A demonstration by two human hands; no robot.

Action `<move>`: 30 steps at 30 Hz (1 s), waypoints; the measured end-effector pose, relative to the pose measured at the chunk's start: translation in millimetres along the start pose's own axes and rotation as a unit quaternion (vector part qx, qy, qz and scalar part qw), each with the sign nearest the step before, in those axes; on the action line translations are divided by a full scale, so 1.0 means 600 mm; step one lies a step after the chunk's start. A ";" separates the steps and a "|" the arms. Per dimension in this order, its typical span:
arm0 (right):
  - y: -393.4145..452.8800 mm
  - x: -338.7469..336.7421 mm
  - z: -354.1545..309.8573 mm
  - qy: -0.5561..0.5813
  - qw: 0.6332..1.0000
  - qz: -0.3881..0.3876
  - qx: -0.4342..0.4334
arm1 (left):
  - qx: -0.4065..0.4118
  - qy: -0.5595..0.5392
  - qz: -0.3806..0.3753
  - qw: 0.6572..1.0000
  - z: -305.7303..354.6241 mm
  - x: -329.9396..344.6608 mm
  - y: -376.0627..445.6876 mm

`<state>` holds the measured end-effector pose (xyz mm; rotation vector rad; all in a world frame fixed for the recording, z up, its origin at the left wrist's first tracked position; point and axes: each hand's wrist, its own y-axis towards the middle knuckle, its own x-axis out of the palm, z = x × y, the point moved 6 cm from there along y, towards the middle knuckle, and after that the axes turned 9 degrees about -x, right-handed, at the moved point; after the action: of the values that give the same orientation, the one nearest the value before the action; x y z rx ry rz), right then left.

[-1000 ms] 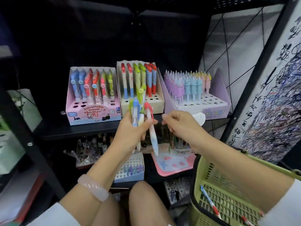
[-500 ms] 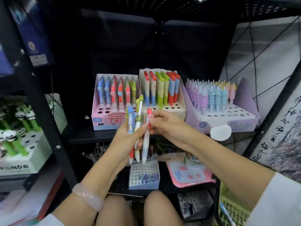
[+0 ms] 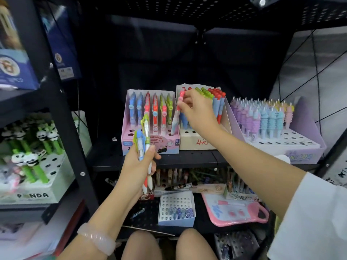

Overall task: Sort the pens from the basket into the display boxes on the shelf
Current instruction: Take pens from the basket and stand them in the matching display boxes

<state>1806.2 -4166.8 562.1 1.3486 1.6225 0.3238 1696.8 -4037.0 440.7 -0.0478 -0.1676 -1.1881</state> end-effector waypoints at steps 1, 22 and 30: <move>0.000 0.009 0.002 -0.016 1.000 -0.014 -0.004 | -0.001 -0.007 -0.003 1.000 -0.002 -0.002 0.001; -0.034 0.022 -0.052 0.111 0.985 -0.078 0.109 | 0.038 0.036 0.000 0.999 0.009 0.017 -0.004; 0.053 -0.096 -0.056 0.100 0.982 0.158 -0.005 | 0.003 0.013 0.012 1.000 0.013 -0.007 0.015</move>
<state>1794.9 -4193.3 629.9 1.6088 1.5619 0.6747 1702.9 -4028.7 448.3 -0.0295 -0.1473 -1.1641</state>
